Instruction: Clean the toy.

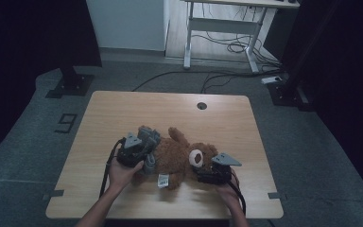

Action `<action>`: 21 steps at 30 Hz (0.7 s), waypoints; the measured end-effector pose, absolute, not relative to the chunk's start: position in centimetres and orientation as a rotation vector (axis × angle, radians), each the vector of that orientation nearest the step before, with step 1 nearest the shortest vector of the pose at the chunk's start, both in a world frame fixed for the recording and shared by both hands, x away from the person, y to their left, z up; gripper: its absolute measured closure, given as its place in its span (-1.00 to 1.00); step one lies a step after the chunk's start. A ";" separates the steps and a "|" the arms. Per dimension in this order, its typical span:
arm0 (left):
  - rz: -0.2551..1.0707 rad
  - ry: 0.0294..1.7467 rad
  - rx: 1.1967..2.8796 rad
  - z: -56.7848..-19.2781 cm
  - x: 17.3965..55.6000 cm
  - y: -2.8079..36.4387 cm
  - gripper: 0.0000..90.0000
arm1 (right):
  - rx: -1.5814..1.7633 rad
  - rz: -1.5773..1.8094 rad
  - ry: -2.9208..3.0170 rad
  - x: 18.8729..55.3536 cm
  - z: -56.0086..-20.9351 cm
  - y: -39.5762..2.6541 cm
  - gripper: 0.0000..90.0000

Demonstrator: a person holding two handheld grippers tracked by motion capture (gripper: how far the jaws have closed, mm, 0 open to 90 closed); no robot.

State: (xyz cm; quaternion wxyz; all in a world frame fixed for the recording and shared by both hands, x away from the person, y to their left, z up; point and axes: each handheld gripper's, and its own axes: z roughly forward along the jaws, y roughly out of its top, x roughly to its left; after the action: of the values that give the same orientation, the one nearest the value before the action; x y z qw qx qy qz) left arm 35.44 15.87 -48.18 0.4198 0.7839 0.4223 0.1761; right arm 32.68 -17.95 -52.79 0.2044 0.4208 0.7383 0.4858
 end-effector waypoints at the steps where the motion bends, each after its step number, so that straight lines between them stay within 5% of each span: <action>1: 0.435 1.070 1.969 -48.6 35.4 16.3 0.74 | 1.173 1.354 2.060 32.7 -52.8 -18.0 -0.78; 21: 0.511 1.119 1.909 -47.9 32.5 22.3 0.71 | 1.175 1.360 2.062 32.6 -52.8 -18.1 -0.80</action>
State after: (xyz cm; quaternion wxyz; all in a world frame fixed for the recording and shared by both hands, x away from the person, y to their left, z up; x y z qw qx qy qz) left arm 32.49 22.29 -47.85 0.4219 0.7621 0.4467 0.2039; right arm 32.62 -18.12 -52.85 0.2019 0.4206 0.7384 0.4869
